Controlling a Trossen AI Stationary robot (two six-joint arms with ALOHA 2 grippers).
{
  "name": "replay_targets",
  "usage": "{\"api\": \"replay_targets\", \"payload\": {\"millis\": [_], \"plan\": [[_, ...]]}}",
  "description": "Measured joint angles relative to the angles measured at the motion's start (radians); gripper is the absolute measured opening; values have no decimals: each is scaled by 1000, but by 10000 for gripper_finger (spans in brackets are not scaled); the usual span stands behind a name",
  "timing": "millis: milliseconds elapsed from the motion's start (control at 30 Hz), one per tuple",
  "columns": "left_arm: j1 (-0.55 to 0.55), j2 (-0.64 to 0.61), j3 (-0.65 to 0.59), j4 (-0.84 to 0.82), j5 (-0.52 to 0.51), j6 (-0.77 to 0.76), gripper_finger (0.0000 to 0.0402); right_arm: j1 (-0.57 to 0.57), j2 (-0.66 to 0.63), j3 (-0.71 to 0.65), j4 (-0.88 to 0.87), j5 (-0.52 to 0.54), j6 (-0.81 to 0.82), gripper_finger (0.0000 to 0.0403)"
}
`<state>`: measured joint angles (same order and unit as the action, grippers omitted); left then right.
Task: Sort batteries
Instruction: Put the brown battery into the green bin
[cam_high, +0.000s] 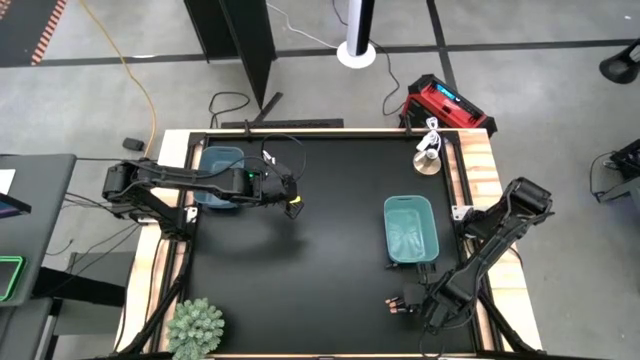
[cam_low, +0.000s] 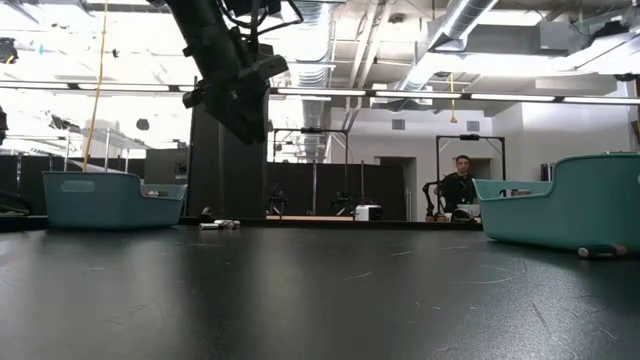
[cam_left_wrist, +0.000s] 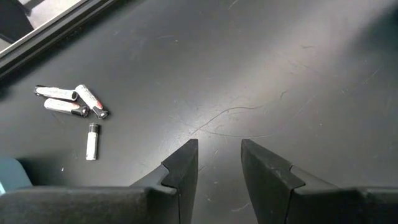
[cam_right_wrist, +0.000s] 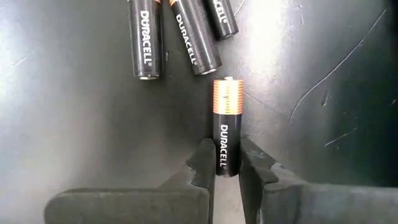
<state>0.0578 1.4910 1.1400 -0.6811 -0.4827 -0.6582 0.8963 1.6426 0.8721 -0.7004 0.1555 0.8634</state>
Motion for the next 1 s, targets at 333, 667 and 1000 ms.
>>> {"api": "replay_targets", "payload": {"millis": [333, 667, 1000], "plan": [[-3, 0, 0, 1, 6, 8, 116, 0, -2, 102, -140, 13, -27, 54], [-26, 0, 0, 1, 6, 16, 116, 0, -101, 268, -419, 99, -34, 54], [-37, 0, 0, 2, 6, 9, 116, -51, -264, 430, -785, 274, -23, 54]]}}
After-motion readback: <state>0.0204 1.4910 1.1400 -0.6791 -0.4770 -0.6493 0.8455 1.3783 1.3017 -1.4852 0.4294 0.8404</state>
